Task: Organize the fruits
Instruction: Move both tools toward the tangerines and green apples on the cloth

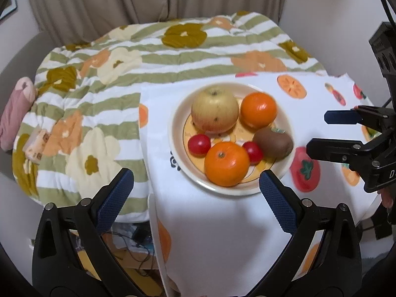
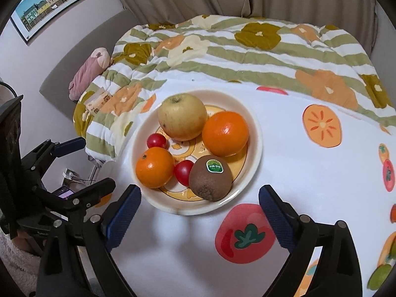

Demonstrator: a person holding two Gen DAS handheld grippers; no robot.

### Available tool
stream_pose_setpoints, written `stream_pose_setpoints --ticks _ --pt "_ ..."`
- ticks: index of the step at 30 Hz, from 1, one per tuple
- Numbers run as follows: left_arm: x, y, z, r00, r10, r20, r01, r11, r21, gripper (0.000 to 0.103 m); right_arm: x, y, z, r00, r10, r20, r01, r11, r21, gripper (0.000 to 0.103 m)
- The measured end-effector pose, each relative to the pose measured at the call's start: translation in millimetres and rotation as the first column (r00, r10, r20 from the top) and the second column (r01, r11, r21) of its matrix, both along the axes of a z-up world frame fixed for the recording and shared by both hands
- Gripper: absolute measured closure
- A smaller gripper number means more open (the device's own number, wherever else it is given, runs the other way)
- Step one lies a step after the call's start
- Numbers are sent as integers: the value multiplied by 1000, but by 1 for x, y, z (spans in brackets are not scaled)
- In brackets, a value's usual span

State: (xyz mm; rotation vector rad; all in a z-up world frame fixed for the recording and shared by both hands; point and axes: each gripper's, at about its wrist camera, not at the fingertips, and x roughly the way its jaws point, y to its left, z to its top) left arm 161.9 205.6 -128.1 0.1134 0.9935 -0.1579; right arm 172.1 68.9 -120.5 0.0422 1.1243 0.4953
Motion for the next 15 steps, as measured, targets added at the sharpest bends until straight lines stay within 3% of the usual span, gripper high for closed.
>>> stream_pose_setpoints --ticks 15 --pt "-29 -71 52 995 -37 91 39 999 -29 0 -46 -83 58 987 -124 99 126 992 -14 8"
